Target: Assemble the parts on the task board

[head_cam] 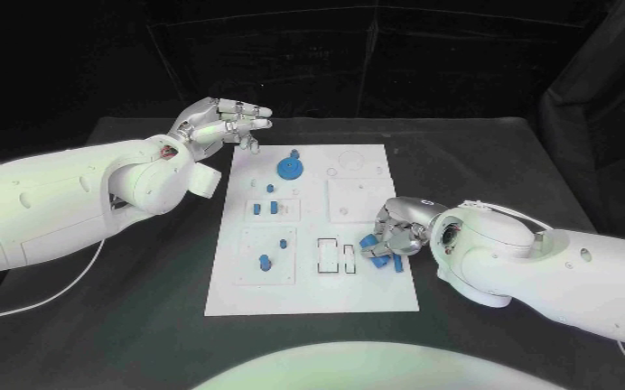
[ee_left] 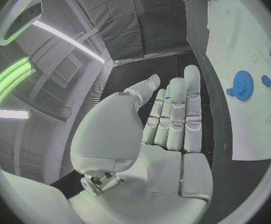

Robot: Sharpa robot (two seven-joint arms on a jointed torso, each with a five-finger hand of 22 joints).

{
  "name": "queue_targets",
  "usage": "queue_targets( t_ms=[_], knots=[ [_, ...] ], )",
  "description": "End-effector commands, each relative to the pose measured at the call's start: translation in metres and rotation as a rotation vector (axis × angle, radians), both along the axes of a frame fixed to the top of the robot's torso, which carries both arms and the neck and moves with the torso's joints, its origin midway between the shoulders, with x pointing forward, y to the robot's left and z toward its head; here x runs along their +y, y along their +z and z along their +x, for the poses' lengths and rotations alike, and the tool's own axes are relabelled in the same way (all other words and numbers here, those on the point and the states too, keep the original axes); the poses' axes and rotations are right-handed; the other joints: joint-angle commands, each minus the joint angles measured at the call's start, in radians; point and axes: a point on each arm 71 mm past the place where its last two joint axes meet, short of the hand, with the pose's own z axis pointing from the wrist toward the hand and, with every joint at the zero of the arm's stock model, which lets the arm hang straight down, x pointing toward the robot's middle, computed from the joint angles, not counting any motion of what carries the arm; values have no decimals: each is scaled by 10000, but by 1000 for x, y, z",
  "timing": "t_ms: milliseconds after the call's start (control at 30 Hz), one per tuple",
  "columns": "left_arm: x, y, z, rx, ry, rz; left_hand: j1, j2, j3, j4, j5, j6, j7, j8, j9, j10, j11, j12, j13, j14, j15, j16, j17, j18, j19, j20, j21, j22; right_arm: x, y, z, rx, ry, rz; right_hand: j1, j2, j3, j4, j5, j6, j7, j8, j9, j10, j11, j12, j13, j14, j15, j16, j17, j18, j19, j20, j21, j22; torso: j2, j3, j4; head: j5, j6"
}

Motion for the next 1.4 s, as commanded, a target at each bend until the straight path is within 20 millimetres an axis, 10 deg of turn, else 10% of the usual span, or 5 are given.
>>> queue_targets(
  t_ms=[33,667,900,1400],
  knots=[
    [-1,1,0,-24,-78,-87,-19,86,-62,-15,-6,-16,27,21,-1,-95,5,32,-14,-62,-10,-33,-7,139,-31,7,-34,-10,-2,-1,-4,531,-1113,1436,-125,143,-70,83,414,108,3,69,-281,14,-27,-71,779,849,-4,-10,1771,-62,0,-25,47,-16,-7,6,-3,12,24],
    [-4,1,1,-11,-143,-94,-19,86,-62,-15,-6,-16,27,21,-1,-95,5,32,-14,-62,-10,-33,-7,139,-31,7,-34,-10,4,12,-16,798,-1993,3606,-238,291,-90,220,712,332,-70,88,-268,38,-87,-107,780,845,-51,-28,1740,-86,87,-63,100,112,11,-13,27,55,161],
    [-6,1,1,20,-204,-106,-10,93,-67,-25,-7,-12,26,27,-1,-103,4,41,-15,-67,-12,-31,-17,141,-28,6,-43,-18,21,0,-16,1816,-1434,2423,-630,321,-320,515,-149,517,-130,67,-250,-83,-136,-406,538,818,-98,-99,1630,-78,64,-109,80,78,22,-7,15,98,119],
    [-6,1,0,28,-232,-121,-10,93,-67,-25,-7,-12,26,27,-1,-103,4,41,-15,-67,-12,-31,-17,141,-28,6,-43,-18,40,-3,-8,1414,-1233,2113,-667,367,-349,557,-251,642,-172,104,-216,-94,-170,-465,500,811,-124,-123,1591,-75,59,-130,74,70,15,-12,41,146,47]
  ],
)
